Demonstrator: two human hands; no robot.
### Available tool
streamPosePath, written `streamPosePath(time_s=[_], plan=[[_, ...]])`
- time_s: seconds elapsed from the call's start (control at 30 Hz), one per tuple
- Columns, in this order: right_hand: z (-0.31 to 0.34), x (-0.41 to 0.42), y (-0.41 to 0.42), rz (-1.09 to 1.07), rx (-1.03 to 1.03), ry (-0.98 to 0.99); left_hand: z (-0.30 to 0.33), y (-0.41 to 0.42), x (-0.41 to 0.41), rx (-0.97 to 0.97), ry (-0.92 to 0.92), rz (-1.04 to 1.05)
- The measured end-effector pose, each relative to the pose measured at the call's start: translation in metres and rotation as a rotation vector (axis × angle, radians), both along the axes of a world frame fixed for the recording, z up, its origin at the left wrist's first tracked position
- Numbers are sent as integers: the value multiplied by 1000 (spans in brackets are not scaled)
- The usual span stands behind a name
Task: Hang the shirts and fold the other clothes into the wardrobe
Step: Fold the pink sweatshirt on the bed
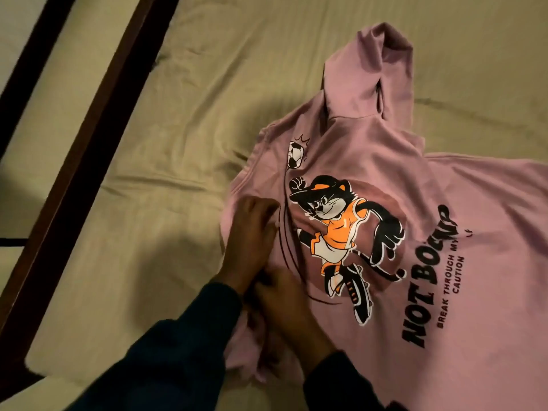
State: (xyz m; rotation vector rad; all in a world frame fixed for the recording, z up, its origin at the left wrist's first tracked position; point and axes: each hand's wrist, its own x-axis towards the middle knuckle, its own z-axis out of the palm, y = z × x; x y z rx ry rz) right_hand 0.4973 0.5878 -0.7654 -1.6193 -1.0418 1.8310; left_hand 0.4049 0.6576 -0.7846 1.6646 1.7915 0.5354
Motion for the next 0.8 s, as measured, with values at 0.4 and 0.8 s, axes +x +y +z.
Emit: streamPosePath(time_s=[0.4,0.8], plan=[[-16,15,-17,-24,172,-110,-11,-115,1,-30,345,561],[31,80,-29,-175,82,2,29,-132,42,25,391,482]])
